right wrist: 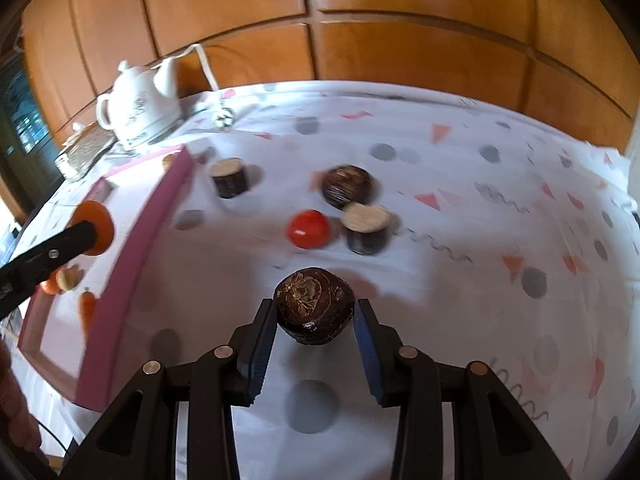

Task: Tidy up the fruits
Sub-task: 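Carry the orange into the pink tray with the left tool while the right tool drops the dark fruit there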

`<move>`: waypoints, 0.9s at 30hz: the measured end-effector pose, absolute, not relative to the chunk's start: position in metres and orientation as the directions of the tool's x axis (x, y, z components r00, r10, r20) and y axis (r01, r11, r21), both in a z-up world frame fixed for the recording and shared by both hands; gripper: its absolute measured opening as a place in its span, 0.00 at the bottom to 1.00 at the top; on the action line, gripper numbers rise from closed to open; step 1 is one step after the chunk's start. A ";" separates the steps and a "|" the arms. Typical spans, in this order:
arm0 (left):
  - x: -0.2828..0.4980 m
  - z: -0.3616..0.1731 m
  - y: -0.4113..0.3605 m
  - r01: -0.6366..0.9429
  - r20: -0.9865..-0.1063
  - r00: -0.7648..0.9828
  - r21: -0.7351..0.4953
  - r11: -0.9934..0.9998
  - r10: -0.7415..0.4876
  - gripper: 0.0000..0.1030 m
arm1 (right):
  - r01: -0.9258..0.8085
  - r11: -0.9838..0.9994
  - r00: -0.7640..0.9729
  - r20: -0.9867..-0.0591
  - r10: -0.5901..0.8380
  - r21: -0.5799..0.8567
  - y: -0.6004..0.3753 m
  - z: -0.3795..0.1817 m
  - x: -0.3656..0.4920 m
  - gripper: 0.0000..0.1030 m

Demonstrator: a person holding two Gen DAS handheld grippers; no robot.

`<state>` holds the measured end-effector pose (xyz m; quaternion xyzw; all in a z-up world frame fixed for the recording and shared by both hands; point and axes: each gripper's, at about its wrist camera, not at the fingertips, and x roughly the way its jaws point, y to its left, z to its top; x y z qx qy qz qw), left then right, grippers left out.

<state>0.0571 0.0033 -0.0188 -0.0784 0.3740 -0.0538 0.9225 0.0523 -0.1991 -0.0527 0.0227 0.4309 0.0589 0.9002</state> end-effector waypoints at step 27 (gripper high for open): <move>0.071 -0.017 0.105 -0.240 -0.685 0.724 -0.137 0.961 0.083 0.46 | -0.433 0.873 0.551 -0.700 0.455 0.226 -0.048 -0.005 0.093 0.50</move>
